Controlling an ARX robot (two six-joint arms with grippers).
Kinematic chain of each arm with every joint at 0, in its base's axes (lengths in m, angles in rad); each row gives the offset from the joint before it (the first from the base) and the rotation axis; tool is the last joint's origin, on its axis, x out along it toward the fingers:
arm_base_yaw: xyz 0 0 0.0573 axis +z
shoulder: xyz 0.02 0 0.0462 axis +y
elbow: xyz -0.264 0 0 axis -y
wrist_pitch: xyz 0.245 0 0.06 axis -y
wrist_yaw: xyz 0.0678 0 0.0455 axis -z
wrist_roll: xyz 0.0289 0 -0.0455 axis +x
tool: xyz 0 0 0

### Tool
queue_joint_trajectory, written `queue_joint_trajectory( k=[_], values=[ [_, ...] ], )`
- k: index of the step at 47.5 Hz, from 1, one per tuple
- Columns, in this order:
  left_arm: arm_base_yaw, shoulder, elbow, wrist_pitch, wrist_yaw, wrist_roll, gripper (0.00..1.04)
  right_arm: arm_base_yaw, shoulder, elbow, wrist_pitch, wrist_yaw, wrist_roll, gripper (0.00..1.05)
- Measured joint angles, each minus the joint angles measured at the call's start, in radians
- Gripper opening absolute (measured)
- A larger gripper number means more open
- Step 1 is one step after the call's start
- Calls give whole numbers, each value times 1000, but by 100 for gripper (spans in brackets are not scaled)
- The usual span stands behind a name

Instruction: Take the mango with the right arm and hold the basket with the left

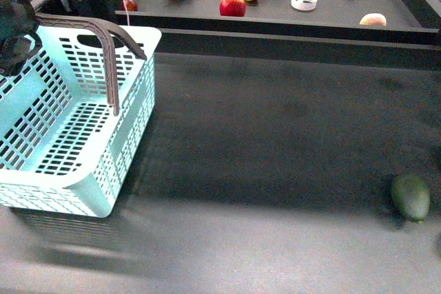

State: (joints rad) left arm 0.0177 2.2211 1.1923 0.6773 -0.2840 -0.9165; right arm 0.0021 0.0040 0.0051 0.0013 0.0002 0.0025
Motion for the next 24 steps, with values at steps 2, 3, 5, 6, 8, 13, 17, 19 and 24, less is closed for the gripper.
queue_joint_trajectory(
  k=[2,3,5,6,8,13,17,19,24],
  values=[
    [5,5,7,-5,-2,0,89,0,0,0,0,0,0,97],
    [7,6,10,-7,-2,0,86,0,0,0,0,0,0,97],
    [12,8,14,-9,-2,2,79,0,0,0,0,0,0,97],
    [13,8,17,-10,-2,3,75,0,0,0,0,0,0,97],
    [17,10,24,-12,-1,6,64,0,0,0,0,0,0,97],
    [18,10,26,-21,3,14,41,0,0,0,0,0,0,97],
    [14,10,27,-23,23,-29,29,0,0,0,0,0,0,97],
    [11,6,29,-24,32,-42,24,0,0,0,0,0,0,97],
    [-4,-11,25,-32,50,-55,13,0,0,0,0,0,0,97]
  ],
)
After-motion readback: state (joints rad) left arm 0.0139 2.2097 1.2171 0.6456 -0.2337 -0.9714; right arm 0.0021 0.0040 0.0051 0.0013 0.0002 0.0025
